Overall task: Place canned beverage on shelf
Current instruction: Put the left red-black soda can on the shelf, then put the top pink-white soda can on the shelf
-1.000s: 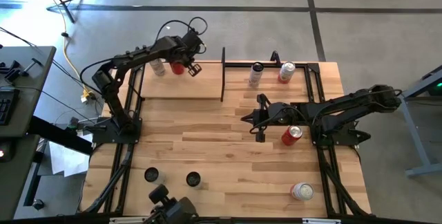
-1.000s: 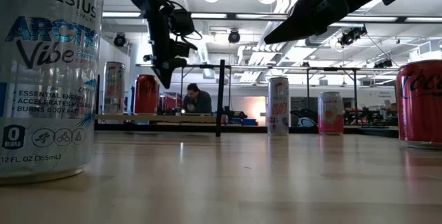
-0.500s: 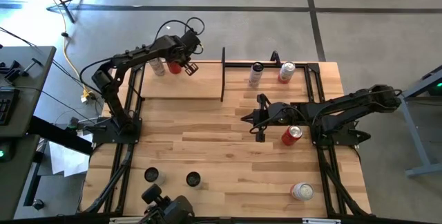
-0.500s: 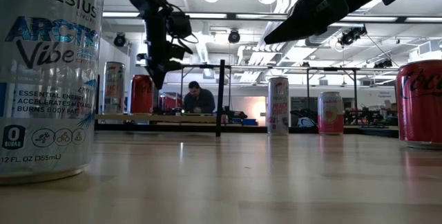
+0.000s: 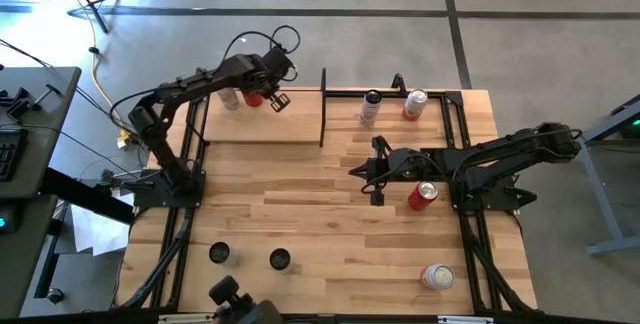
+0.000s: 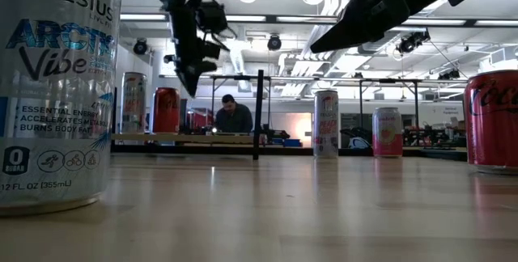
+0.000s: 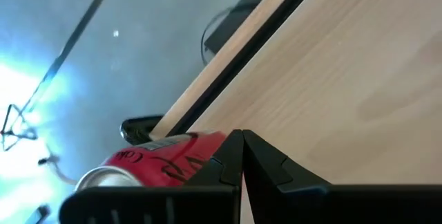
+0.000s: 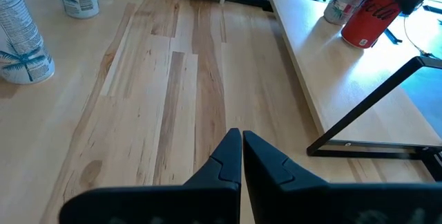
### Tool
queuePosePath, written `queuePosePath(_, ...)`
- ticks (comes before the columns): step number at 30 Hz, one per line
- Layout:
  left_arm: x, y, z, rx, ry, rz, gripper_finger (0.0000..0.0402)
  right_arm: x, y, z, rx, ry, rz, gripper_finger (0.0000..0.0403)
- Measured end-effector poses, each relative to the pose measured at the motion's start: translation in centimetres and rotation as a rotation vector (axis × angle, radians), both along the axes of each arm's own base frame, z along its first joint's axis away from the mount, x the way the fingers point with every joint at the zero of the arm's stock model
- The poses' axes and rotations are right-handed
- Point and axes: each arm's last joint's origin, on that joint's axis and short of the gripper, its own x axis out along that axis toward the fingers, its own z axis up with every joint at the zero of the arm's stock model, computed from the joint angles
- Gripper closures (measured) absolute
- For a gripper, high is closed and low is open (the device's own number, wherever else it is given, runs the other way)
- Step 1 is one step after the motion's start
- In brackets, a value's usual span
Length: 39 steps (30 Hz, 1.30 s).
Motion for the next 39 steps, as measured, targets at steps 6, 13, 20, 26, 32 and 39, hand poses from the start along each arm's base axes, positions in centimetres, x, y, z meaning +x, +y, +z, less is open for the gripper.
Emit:
queuePosePath(6,-0.5,-3.8,3.7,0.092,-0.199,-0.059,0.0402,-0.1,0.0,-0.1,-0.019,0.018,-0.018,0.0403)
queuePosePath(13,-2.8,-11.0,3.8,0.189,-0.524,-0.196,0.0402,-0.2,0.7,-0.1,-0.090,0.016,-0.059,0.0403)
queuePosePath(20,-5.3,-17.1,0.2,0.239,-0.835,-0.380,0.0402,-0.4,1.3,-0.1,-0.024,0.058,-0.066,0.0403)
queuePosePath(26,-6.9,-19.3,-2.9,0.246,-0.971,-0.460,0.0402,-1.6,1.8,3.0,0.015,0.297,-0.252,0.0395)
queuePosePath(32,-7.2,-19.6,-4.7,0.292,-0.958,-0.514,0.0402,-2.9,-1.0,8.0,0.018,0.435,-0.453,0.0355)
queuePosePath(39,-7.3,-19.6,-5.0,0.300,-0.941,-0.525,0.0401,-5.6,-9.4,11.5,0.131,0.513,-0.795,0.0261)
